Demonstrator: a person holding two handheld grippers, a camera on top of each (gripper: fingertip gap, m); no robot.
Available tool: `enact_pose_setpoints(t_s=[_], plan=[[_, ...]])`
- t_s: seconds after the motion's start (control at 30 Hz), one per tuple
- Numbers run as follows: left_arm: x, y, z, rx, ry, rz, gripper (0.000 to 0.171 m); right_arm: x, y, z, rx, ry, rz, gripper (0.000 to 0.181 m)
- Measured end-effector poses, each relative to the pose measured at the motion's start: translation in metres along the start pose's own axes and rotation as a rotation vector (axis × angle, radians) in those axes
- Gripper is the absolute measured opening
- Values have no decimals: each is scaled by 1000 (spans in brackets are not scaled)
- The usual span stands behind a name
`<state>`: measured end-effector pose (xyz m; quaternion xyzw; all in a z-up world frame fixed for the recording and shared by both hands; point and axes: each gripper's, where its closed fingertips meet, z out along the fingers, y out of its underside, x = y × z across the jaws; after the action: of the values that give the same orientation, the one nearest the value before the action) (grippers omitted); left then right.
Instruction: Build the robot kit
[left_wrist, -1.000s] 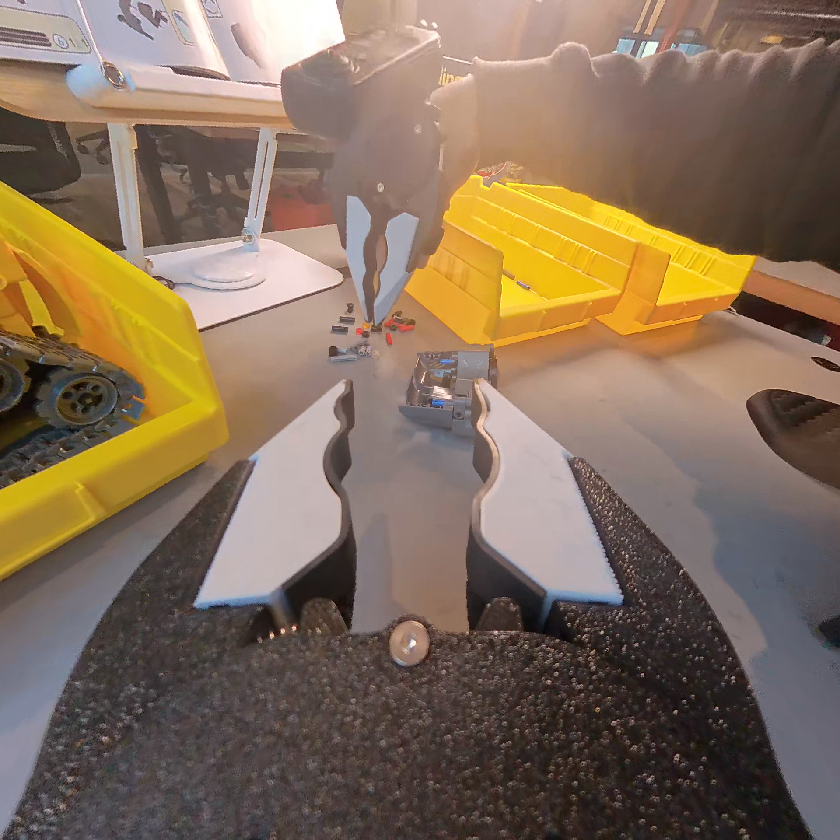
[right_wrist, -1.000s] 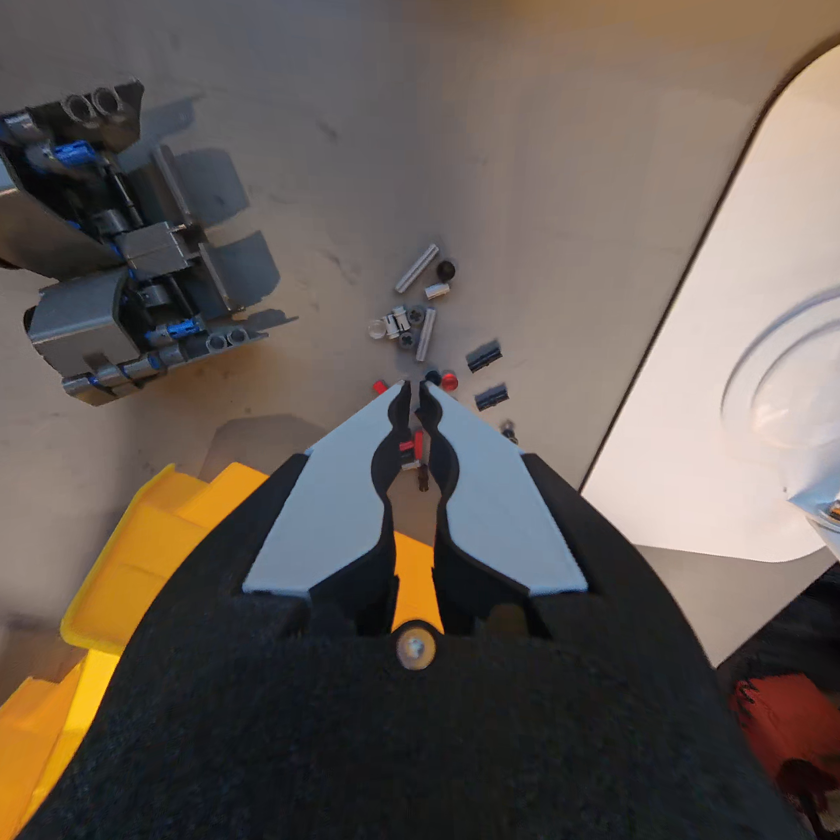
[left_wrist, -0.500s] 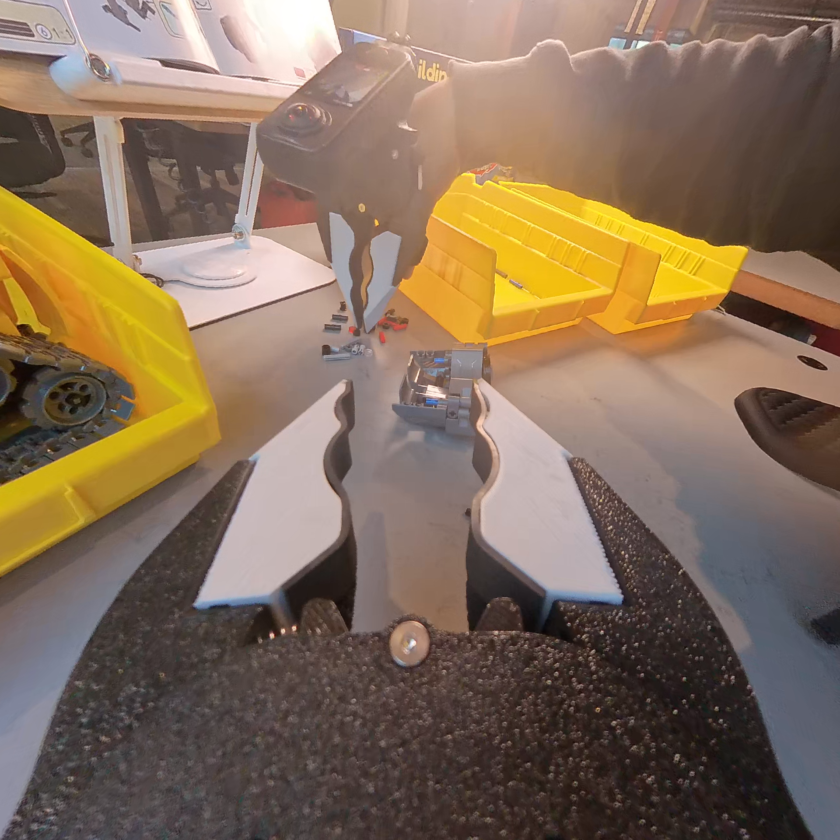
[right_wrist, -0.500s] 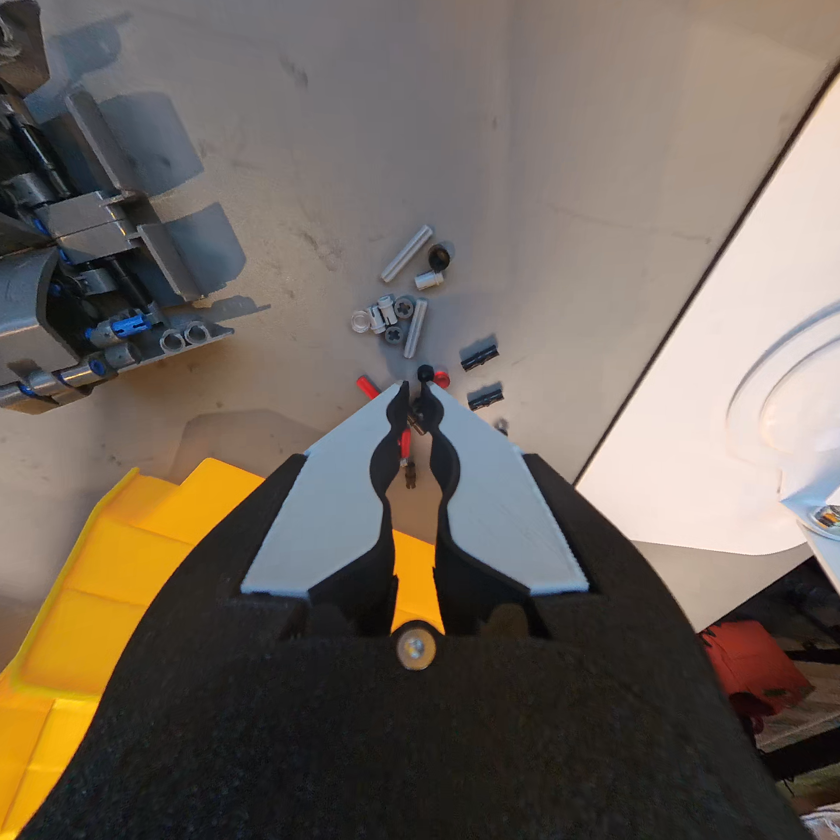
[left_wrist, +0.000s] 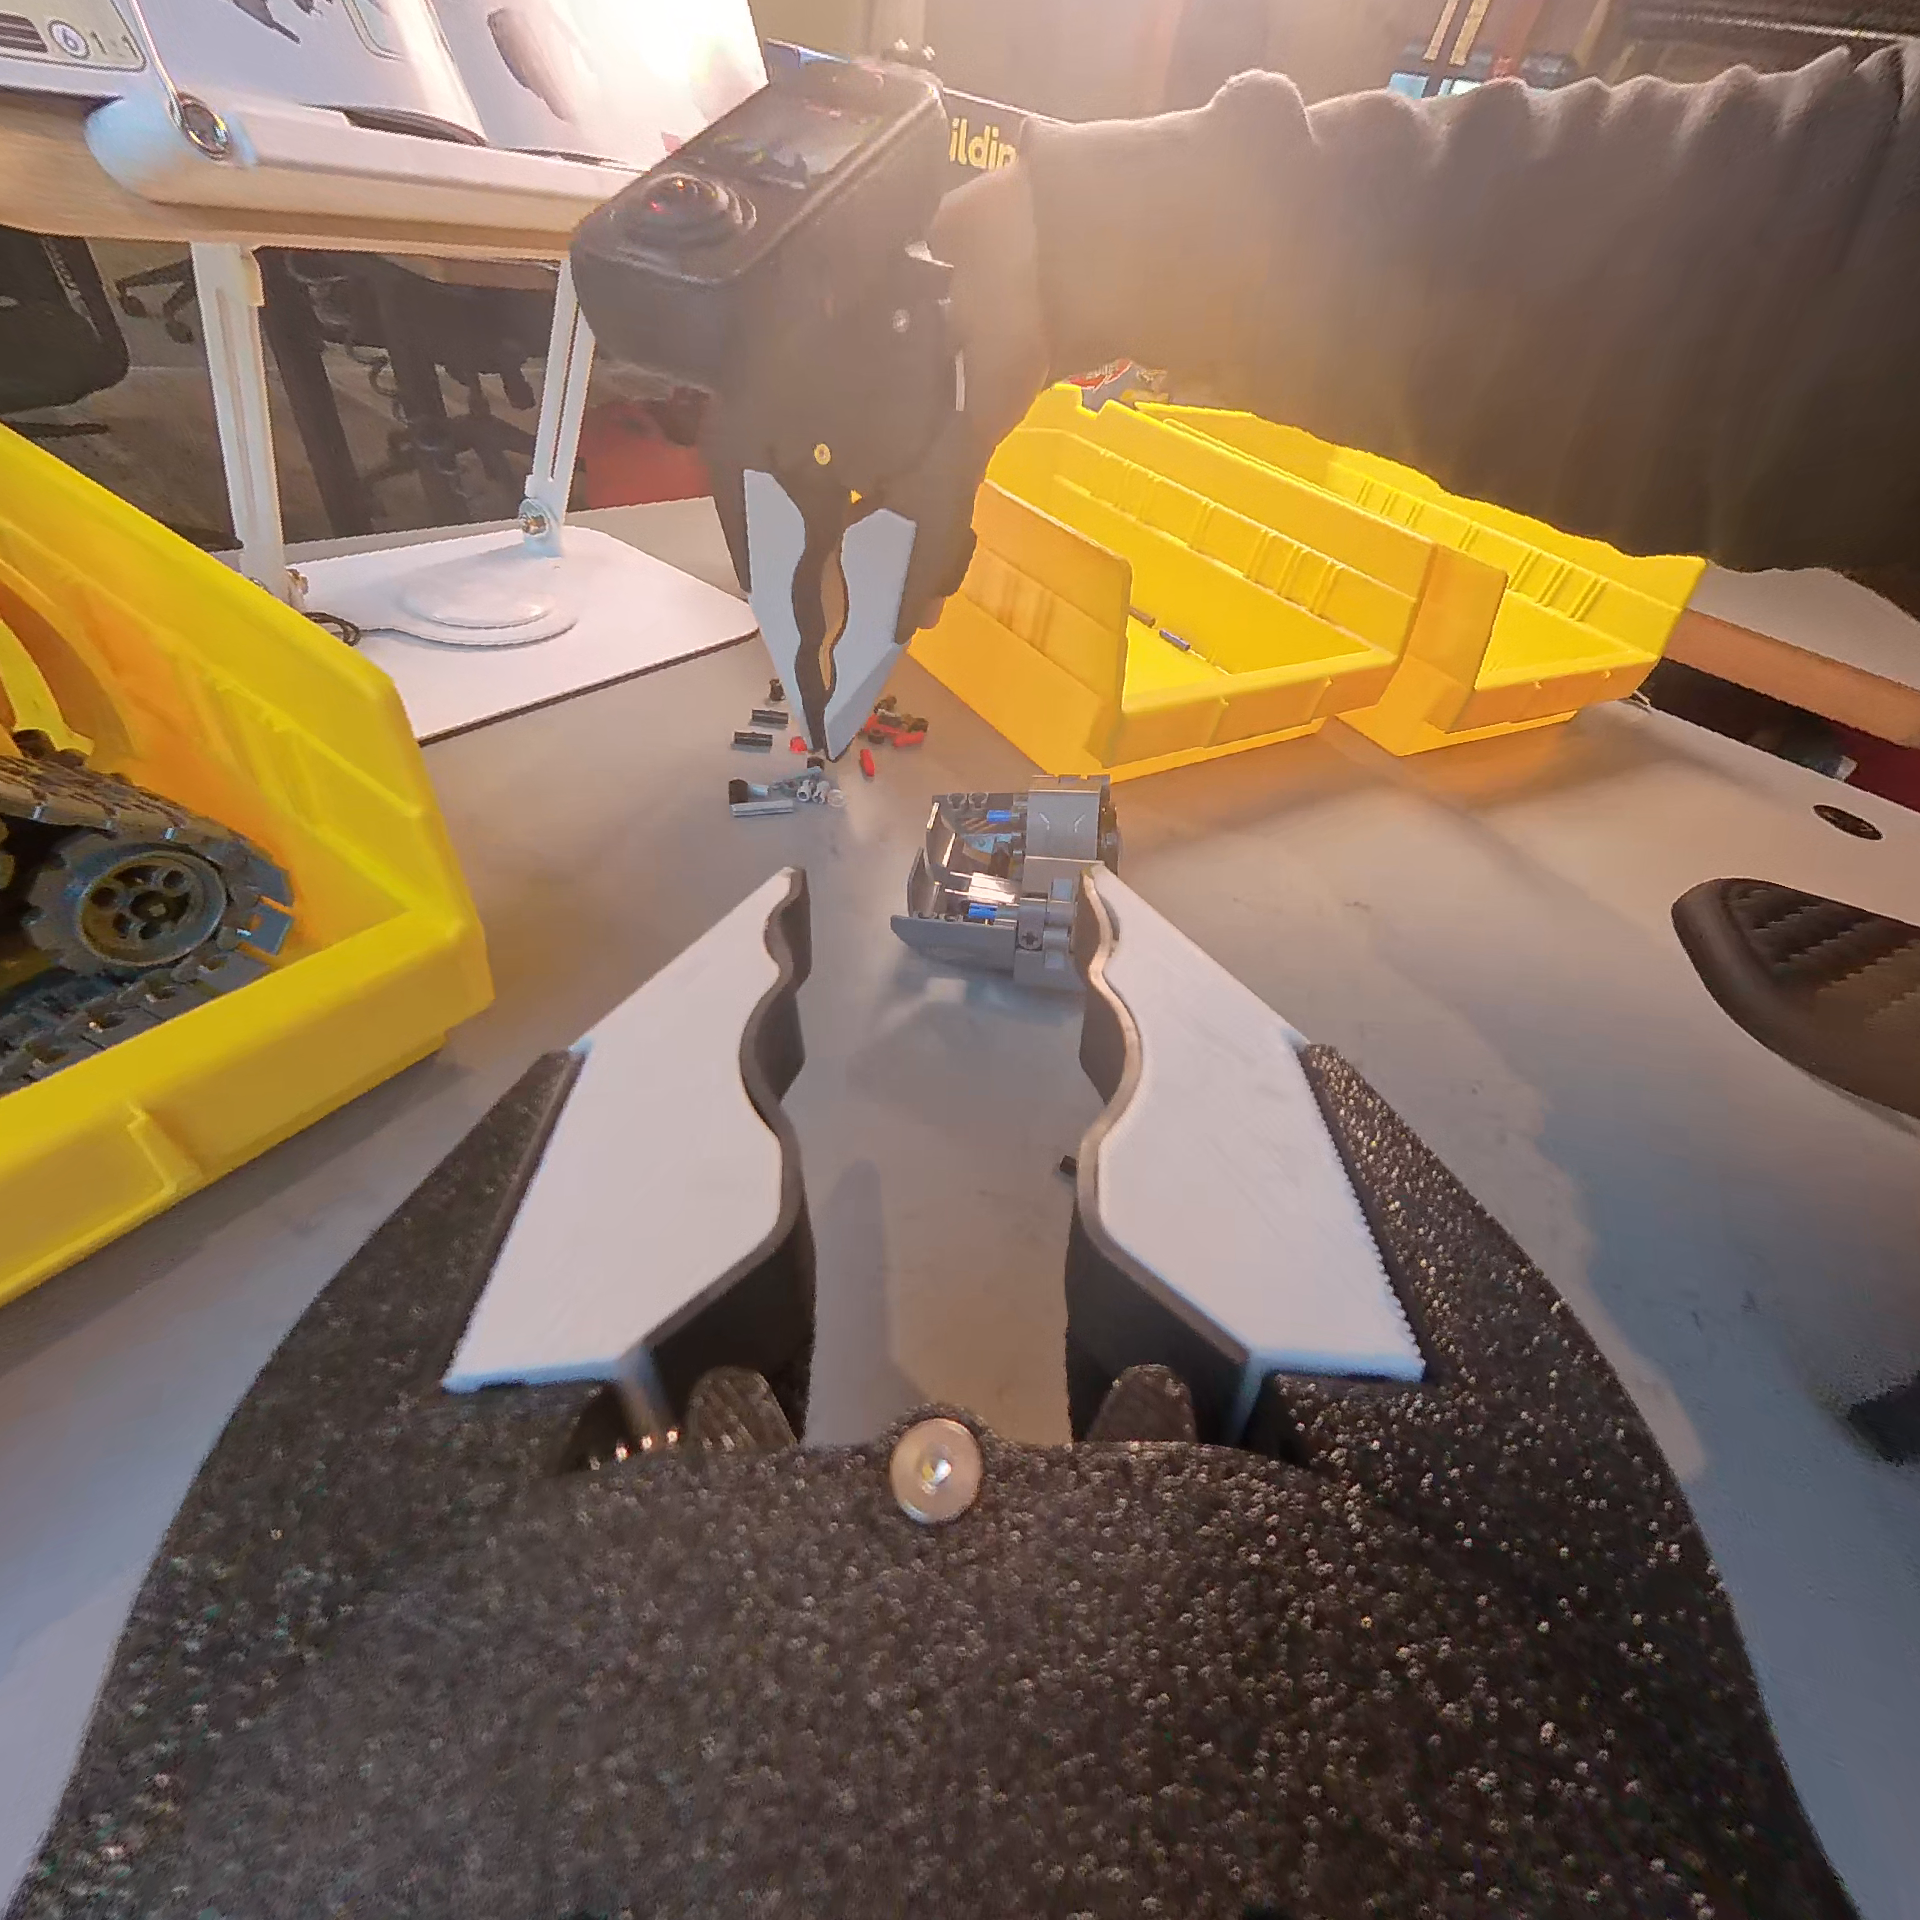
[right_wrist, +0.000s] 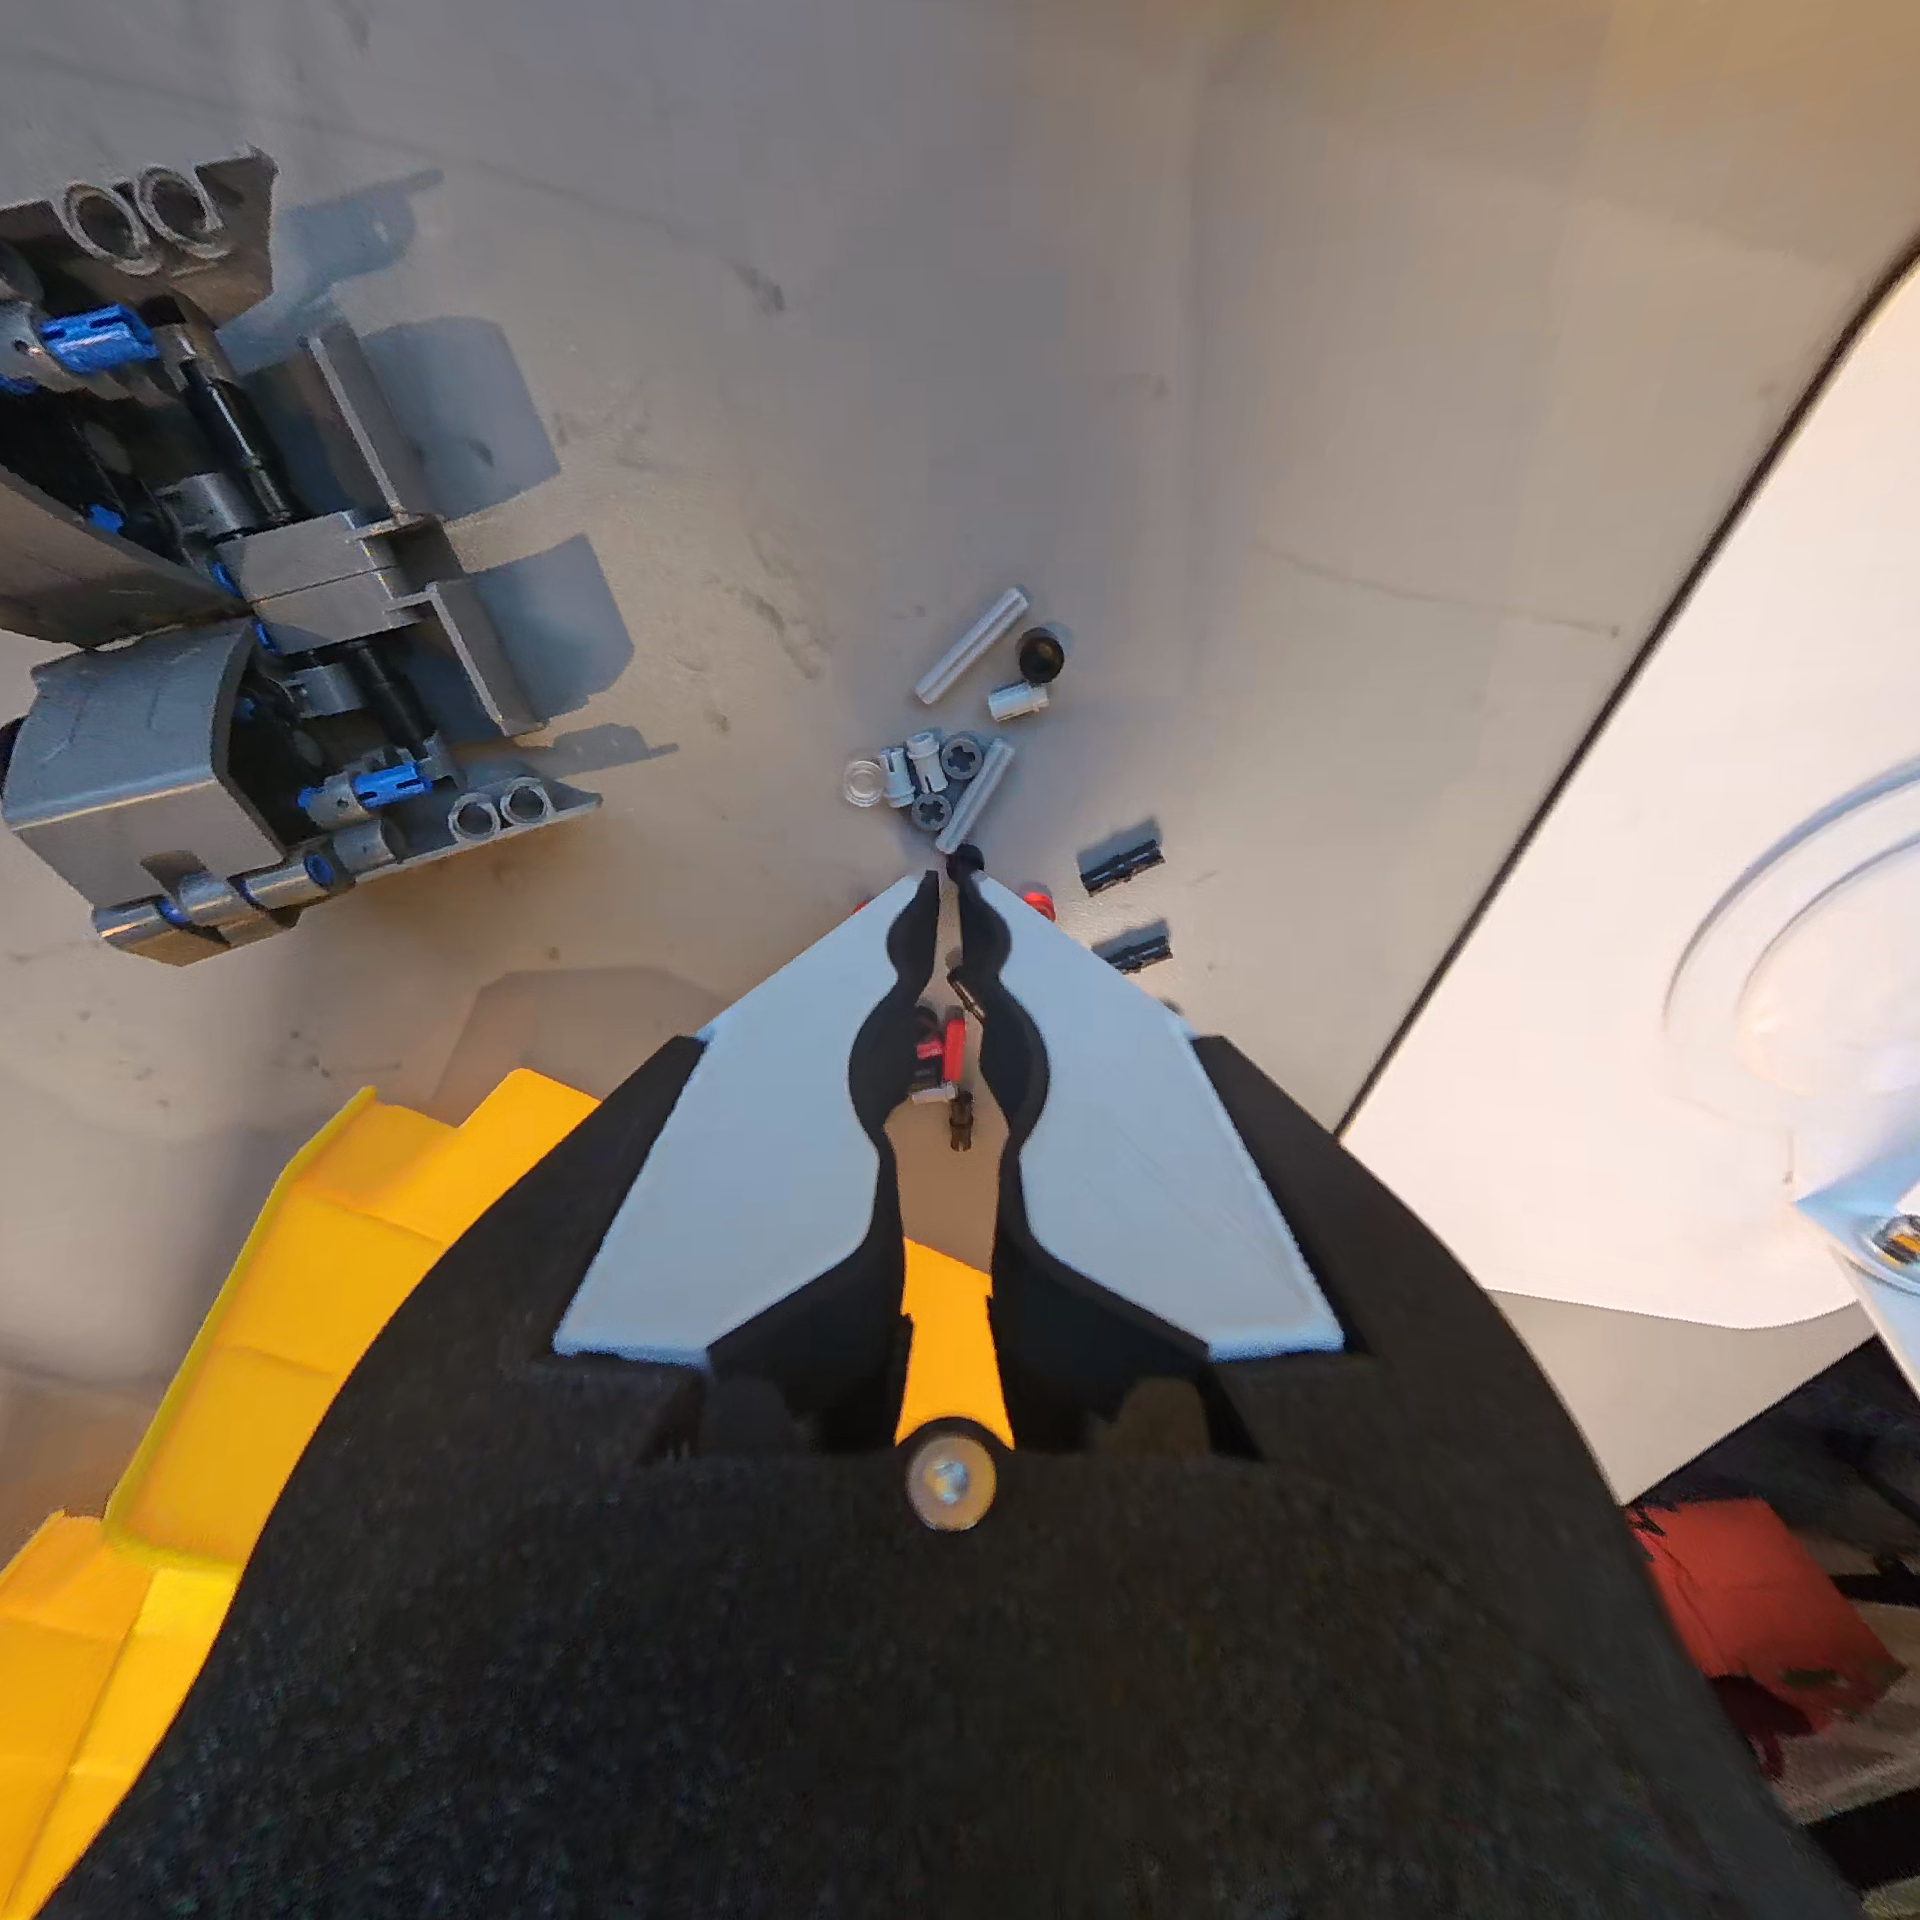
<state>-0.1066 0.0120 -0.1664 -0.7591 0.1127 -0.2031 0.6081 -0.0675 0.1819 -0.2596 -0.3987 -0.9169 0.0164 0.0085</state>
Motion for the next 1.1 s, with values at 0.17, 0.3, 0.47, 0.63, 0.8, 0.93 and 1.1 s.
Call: enact_pose_setpoints(t_s=[0.17, 0.3, 0.47, 0.63, 0.8, 0.93, 1.1], plan=[[0, 0, 0, -2, 2, -3, 50, 9, 4, -11, 37, 14, 24, 5], [0, 1, 1, -6, 5, -6, 50, 7, 6, -9, 23, -2, 6, 5], [0, 1, 1, -7, 5, -7, 50, 1, -2, -3, 20, -12, -37, 5], [-1, 2, 1, -8, 5, -7, 50, 2, 0, 3, -6, -21, -44, 6], [-1, 1, 0, -7, 6, -11, 50, 3, -2, 4, 9, -30, -30, 5], [0, 1, 0, -6, 5, -9, 50, 0, -3, -10, 26, 12, -24, 2], [1, -2, -1, -1, 7, -8, 51, -55, -28, -67, 193, 73, -54, 2]])
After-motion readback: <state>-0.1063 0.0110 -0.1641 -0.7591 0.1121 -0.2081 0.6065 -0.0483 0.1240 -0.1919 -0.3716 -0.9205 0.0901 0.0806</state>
